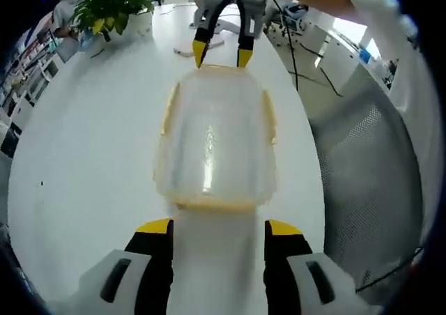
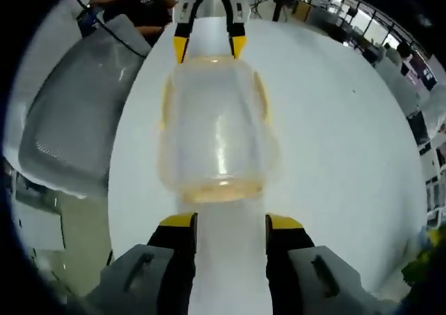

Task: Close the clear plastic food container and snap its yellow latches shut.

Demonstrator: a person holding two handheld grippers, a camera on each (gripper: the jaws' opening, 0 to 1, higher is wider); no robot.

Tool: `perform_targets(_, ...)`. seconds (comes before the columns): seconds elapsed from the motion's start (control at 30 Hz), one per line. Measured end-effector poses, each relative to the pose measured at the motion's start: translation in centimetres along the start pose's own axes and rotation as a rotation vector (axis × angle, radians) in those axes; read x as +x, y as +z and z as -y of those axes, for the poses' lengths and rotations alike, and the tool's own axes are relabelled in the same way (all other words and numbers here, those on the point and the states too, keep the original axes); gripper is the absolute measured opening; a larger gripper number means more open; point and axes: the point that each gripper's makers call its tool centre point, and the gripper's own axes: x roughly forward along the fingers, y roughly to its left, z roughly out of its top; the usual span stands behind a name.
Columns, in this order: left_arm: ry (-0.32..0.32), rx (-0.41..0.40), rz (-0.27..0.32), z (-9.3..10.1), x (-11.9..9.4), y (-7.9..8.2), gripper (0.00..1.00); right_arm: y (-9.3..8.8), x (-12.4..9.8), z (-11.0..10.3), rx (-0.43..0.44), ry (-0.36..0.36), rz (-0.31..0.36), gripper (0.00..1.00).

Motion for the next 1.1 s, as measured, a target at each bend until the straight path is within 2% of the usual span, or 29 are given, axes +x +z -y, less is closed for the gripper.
perform_targets(0.1, 0.033, -0.042, 0.079, -0.1, -0.8, 0.1, 0.47, -0.5, -1.0, 0.7, 0.052, -0.079, 0.018, 0.4)
perform_targets(0.23, 0.066, -0.112, 0.123, -0.5, -2.0, -0.4, 0.44, -0.4, -1.7, 1.1, 0.15, -0.168, 0.083, 0.39)
perform_targets(0.3, 0.038, -0.179, 0.138, -0.1, -2.4, -0.4, 0.44, -0.1, -1.9, 1.2, 0.211, -0.195, 0.123, 0.4)
perform_targets(0.4, 0.003, -0.28, 0.205, 0.6, -2.8, 1.0, 0.42, 0.3, -2.3, 1.4, 0.299, -0.242, 0.158, 0.39)
perform_targets(0.47, 0.007, -0.412, 0.274, 0.4, -2.9, 2.3, 0.44, 0.5, -2.2, 1.0, 0.293, -0.23, 0.158, 0.38)
perform_targets(0.5, -0.01, -0.457, 0.298, 0.6, -2.9, 2.7, 0.47, 0.2, -2.2, 1.2, 0.326, -0.255, 0.136, 0.37)
perform_targets(0.53, 0.002, -0.567, 0.319, 0.1, -2.6, 2.9, 0.5, 0.2, -2.2, 1.4, 0.336, -0.272, 0.134, 0.37)
perform_targets(0.57, -0.004, -0.628, 0.291, 0.3, -2.2, 2.5, 0.5, 0.3, -2.1, 1.4, 0.338, -0.273, 0.136, 0.37)
perform_targets(0.6, 0.022, -0.661, 0.258, -0.1, -1.8, 1.8, 0.48, 0.6, -2.2, 1.6, 0.381, -0.287, 0.153, 0.36)
perform_targets(0.67, 0.086, -0.624, 0.24, -0.9, -1.6, 1.3, 0.48, 1.5, -2.4, 1.8, 0.418, -0.292, 0.198, 0.36)
perform_targets(0.7, 0.109, -0.665, 0.23, -1.2, -1.5, 1.0, 0.48, 1.9, -2.5, 1.8, 0.454, -0.287, 0.216, 0.35)
perform_targets(0.73, 0.096, -0.704, 0.248, -1.1, -1.5, 1.4, 0.48, 2.4, -2.7, 1.9, 0.471, -0.281, 0.243, 0.34)
perform_targets(0.8, 0.052, -0.851, 0.308, -1.1, -1.5, 2.3, 0.46, 3.6, -2.7, 1.6, 0.551, -0.248, 0.301, 0.31)
perform_targets(0.83, 0.044, -0.937, 0.328, -1.4, -1.5, 2.5, 0.45, 4.2, -2.6, 1.2, 0.63, -0.209, 0.332, 0.29)
perform_targets(0.87, 0.033, -0.974, 0.32, -1.4, -1.5, 2.4, 0.43, 4.6, -2.5, 1.0, 0.684, -0.184, 0.347, 0.27)
perform_targets(0.9, 0.009, -0.979, 0.299, -1.1, -1.4, 2.3, 0.4, 4.9, -2.2, 0.7, 0.747, -0.151, 0.36, 0.26)
perform_targets(0.97, 0.038, -0.966, 0.292, -1.4, -1.2, 2.1, 0.35, 5.3, -2.1, 0.7, 0.792, -0.138, 0.381, 0.29)
perform_targets(1.0, 0.039, -0.959, 0.293, -1.1, -1.0, 2.3, 0.35, 5.2, -1.9, 0.8, 0.801, -0.145, 0.373, 0.3)
perform_targets(1.1, 0.014, -0.968, 0.282, -0.4, -0.7, 2.6, 0.36, 4.3, -1.3, 0.5, 0.754, -0.168, 0.316, 0.31)
